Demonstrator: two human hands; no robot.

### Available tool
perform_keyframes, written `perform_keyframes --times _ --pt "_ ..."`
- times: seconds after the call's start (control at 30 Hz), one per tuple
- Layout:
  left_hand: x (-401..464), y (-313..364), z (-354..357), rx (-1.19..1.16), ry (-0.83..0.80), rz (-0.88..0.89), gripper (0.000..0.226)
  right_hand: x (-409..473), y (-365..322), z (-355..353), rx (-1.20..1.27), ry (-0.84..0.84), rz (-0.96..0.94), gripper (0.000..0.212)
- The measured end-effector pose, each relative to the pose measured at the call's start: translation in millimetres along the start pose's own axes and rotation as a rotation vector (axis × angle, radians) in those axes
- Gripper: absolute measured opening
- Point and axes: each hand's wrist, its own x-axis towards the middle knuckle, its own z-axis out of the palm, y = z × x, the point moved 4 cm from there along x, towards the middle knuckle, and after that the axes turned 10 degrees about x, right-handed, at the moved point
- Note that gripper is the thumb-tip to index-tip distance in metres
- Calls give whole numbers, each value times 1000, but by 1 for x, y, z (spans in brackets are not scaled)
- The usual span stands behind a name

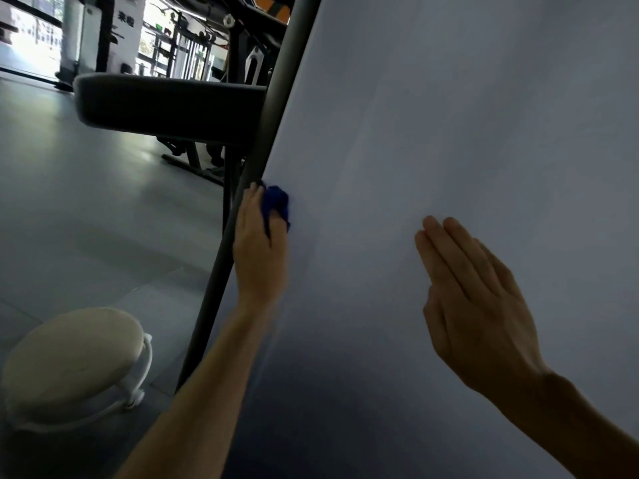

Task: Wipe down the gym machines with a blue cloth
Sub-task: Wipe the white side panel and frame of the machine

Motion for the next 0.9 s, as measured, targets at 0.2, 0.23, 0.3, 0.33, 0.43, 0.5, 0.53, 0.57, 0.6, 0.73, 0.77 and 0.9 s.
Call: perform_keyframes --times 0.2,0.23,0.3,0.33,0.43,0.5,0.53,0.57,0.6,0.73,0.77,0.9 --pt "26 31 4 -31 2 -82 46 -3 12 -13 12 29 27 64" --pt "21 49 8 -18 20 1 48 -4 16 -17 14 40 35 63" --pt "8 87 21 9 39 237 50 -9 24 -24 12 48 57 62" --pt "0 103 27 30 29 353 50 -12 27 -28 9 43 73 62" --pt "-18 119 35 133 -49 577 57 -20 39 -39 -13 21 151 63" --pt "-21 113 30 224 -104 685 59 -26 46 -45 -26 12 228 64" --pt "-24 110 28 262 -129 733 59 -30 47 -47 -28 10 267 65" --pt "-28 108 26 284 -155 773 59 -34 47 -47 -33 10 301 65" --pt "-34 106 25 283 -177 796 57 -38 45 -47 -43 10 324 66" --pt "-45 100 13 209 -213 786 48 -51 33 -39 -39 4 385 75" --pt "-42 99 10 207 -210 781 46 -53 30 -36 -23 5 392 75" --pt "-36 99 12 267 -178 789 44 -63 27 -30 14 19 367 73"
